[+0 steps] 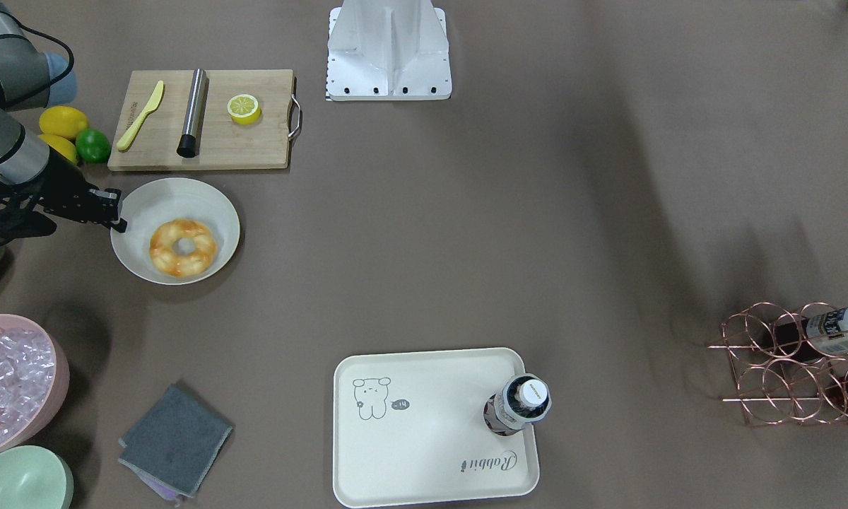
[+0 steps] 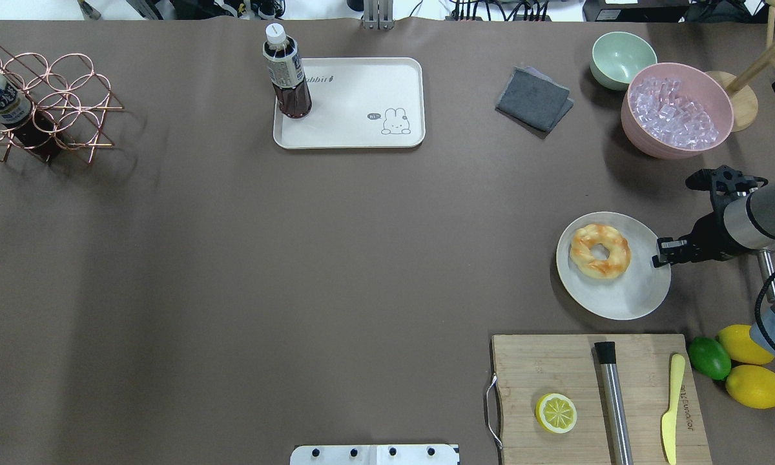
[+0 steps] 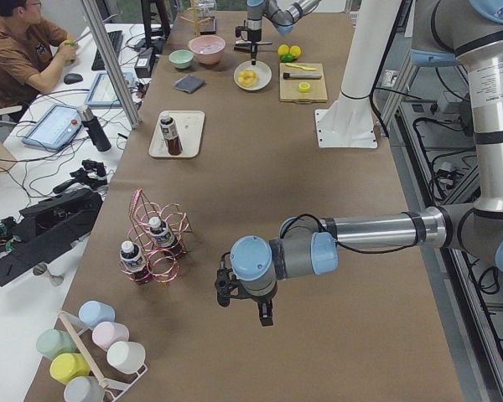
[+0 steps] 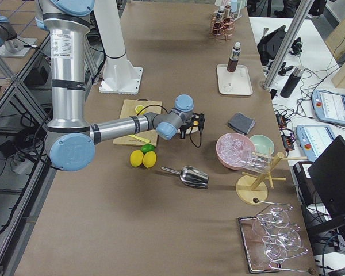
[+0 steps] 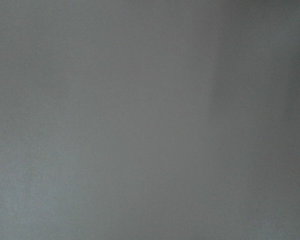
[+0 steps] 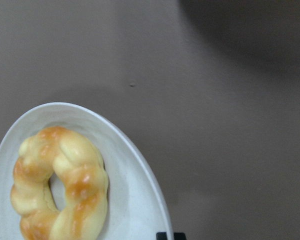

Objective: Place donut on tray

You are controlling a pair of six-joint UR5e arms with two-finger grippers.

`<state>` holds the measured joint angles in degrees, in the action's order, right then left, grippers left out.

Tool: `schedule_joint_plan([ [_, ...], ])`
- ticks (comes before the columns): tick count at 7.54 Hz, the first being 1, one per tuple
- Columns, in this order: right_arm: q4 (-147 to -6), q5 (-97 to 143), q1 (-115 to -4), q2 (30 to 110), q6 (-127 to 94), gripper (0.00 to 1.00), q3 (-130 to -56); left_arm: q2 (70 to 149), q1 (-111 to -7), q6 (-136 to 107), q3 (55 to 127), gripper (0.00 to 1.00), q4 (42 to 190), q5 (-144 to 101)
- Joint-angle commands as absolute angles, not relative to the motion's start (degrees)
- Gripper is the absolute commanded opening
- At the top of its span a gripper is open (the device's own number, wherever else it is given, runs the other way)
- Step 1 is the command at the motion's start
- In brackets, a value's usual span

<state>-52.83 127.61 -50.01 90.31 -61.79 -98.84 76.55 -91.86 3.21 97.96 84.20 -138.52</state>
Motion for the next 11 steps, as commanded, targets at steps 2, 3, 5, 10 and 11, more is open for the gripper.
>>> schedule_joint_plan([
  [2,-52.9,126.9,-49.6,76.9,-85.4,0.0,-97.3,75.5,-92.2,3.2,99.5,0.98,84.2,-138.4],
  [3,-52.9,125.1,-48.7,70.6,-91.2,0.0,-93.5,74.9,-92.1,3.3,99.5,0.98,84.2,-138.4],
  [5,-52.5,112.2,-42.9,55.9,-105.4,0.0,-82.2,74.9,-92.1,3.4,99.1,0.98,84.2,-138.4],
  [10,-44.2,98.4,-37.8,41.5,-125.0,0.0,-61.8,74.6,-92.1,3.5,98.8,0.98,84.2,-138.4],
  [11,-44.4,97.8,-38.4,40.1,-125.1,0.0,-60.1,74.6,-92.1,3.5,98.9,0.98,84.3,-138.4],
])
